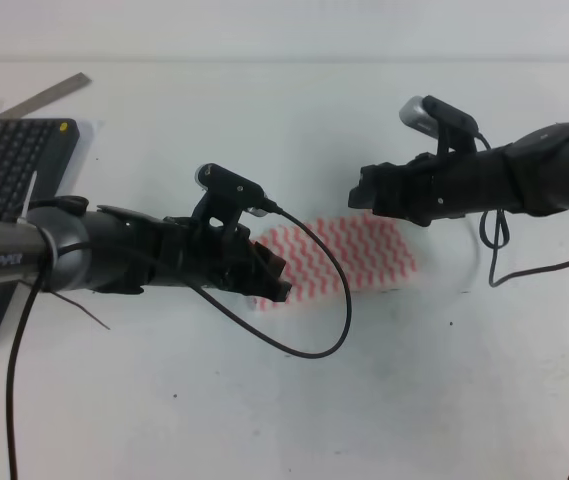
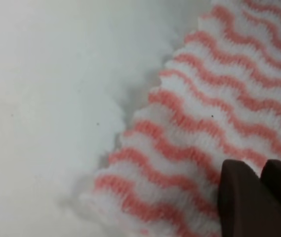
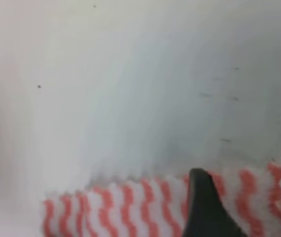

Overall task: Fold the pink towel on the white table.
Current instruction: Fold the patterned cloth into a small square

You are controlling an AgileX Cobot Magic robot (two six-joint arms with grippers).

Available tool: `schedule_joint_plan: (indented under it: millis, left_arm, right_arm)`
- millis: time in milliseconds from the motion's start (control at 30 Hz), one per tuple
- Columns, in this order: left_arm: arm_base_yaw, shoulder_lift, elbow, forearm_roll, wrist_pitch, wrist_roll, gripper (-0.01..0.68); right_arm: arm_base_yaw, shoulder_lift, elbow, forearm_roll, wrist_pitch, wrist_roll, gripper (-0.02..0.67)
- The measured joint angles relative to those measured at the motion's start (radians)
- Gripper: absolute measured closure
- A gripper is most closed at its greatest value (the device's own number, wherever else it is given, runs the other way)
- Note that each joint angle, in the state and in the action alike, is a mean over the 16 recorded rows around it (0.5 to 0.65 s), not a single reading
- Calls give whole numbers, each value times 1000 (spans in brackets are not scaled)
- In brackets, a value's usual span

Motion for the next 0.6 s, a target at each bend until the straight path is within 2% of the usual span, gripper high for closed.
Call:
schedule_joint_plan:
  millis: [100,600]
  left_arm:
    - [0,0,0,0,1,0,586]
    - [0,0,0,-1,1,0,586]
  right_arm:
    - [0,7,-10,4,20,0,310]
    - [13,59,-45,-13,42,15,310]
